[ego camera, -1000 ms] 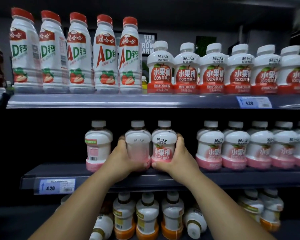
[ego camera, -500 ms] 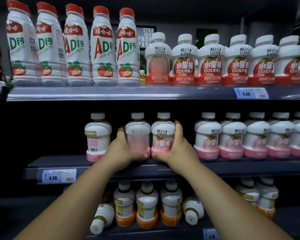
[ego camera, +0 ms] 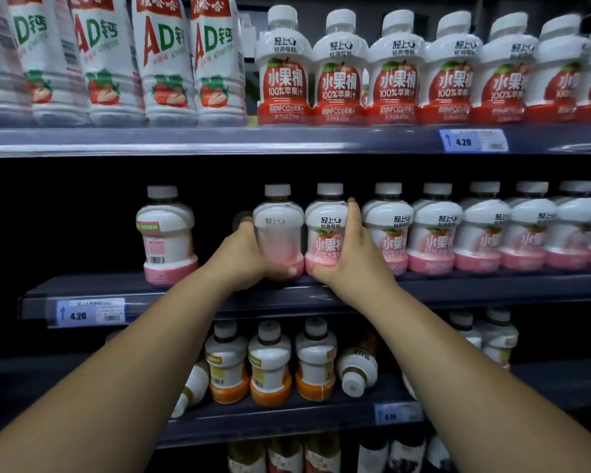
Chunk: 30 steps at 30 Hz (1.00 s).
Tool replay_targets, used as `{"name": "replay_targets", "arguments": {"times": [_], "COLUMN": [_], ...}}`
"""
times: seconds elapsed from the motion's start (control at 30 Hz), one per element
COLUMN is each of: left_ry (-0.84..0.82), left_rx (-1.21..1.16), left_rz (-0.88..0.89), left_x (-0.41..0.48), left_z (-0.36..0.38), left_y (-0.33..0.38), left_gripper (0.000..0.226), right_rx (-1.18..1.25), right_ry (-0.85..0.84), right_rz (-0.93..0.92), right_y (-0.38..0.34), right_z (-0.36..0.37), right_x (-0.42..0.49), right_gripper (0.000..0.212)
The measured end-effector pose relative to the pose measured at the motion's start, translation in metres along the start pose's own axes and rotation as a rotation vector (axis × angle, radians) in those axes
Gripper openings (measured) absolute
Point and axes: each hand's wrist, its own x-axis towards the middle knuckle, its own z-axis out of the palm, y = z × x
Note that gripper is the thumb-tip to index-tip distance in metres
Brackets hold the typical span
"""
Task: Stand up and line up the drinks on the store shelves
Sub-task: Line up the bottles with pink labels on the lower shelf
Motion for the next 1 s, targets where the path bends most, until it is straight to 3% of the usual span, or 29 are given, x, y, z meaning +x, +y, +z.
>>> {"name": "replay_targets", "arguments": {"times": [0.33,0.5,0.6,0.7,0.8,0.9,1.0], "left_ry": [-0.032,-0.029,0.009,0.034,0.111,0.262,0.377], "left_rx": [0.002,-0.059,-0.070,-0.038,0.014,0.112,0.157], "left_rz": [0.018,0.025,0.018,0.044,0.105,0.161,0.173], "left_x": [0.005,-0.003,-0.006,-0.010,-0.022,-0.038,-0.052], "left_z": [0.006,0.013,0.018,0.018,0.014,0.003,-0.019], "left_y": [-0.001,0.012,0.015,0.015,0.017,0.014,-0.004], "left_gripper": [0.105,0.105,0.081,0.094,0.089,0.098,0.086], "right_rx": [-0.172,-0.223,-0.192,-0.157,-0.077,0.000,0.100], "right_ry": [0.067,0.196,0.254,0.263,0.223,0.177,0.172], "right_rz": [-0.085,-0.209,-0.287,-0.370,-0.445,-0.488,-0.536], "right_y": [0.000,0.012,0.026,0.032,0.028,0.011,-0.016], "right_z": [-0.010,-0.019,-0.022,-0.023,-0.018,-0.007,0.009], "right_x": [-0.012,-0.018,-0.015,-0.015,-0.017,-0.019,-0.022], "right_gripper": [0.113,0.090,0.081,0.073,0.067,0.066,0.062]}}
